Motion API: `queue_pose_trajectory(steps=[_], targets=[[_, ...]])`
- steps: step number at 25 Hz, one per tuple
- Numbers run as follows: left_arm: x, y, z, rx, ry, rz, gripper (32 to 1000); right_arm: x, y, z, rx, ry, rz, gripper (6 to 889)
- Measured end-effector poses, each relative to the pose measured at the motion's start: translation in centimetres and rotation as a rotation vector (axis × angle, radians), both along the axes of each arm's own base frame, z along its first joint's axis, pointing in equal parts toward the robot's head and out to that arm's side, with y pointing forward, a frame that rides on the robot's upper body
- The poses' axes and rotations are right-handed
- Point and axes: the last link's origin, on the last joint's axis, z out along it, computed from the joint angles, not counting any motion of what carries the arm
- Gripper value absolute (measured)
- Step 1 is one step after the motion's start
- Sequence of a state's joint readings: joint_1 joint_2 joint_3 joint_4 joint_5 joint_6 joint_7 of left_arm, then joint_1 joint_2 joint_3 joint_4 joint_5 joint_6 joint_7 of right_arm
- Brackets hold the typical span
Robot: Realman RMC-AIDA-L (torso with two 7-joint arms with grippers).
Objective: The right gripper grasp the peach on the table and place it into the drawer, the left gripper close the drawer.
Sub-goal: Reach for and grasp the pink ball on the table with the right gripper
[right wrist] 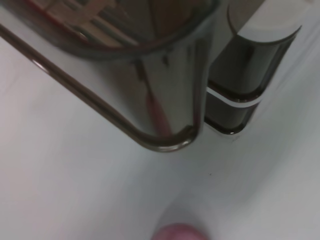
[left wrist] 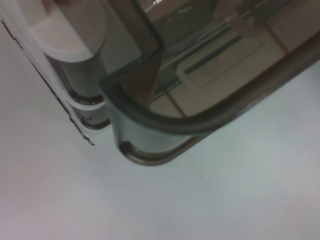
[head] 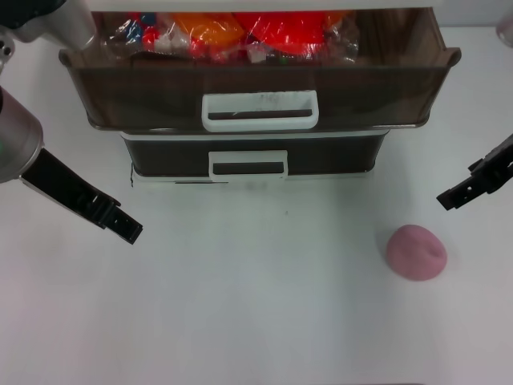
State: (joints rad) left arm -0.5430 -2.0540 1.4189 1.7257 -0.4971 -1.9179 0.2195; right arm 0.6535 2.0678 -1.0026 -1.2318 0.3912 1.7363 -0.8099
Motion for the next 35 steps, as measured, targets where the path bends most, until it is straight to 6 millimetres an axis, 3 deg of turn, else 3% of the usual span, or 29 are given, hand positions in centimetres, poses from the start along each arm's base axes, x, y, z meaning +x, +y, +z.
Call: queue_pose_trajectory(steps=[8, 16, 22, 35], targets=[[0.0, 0.1, 0.0, 0.005, -0.003, -0.006, 841, 0.2, -0.2, -0.4, -0.007, 0.020, -0.003, 819], [-0.2, 0.1, 0.0, 0.008, -0.004, 0.000, 841, 1.2, -1.2, -2.4, -0.039, 0.043, 0.017, 819], [-0.3, 0.0, -0.1, 0.008, -0.005, 0.005, 842, 2.7, -1.9, -5.5, -0.053, 0.026, 0.029, 819], [-0.1, -0.1, -0.6, -0.006, 0.004, -0.009, 841, 3.8, -2.1, -7.2, -0.055, 0.048, 0.011, 818]])
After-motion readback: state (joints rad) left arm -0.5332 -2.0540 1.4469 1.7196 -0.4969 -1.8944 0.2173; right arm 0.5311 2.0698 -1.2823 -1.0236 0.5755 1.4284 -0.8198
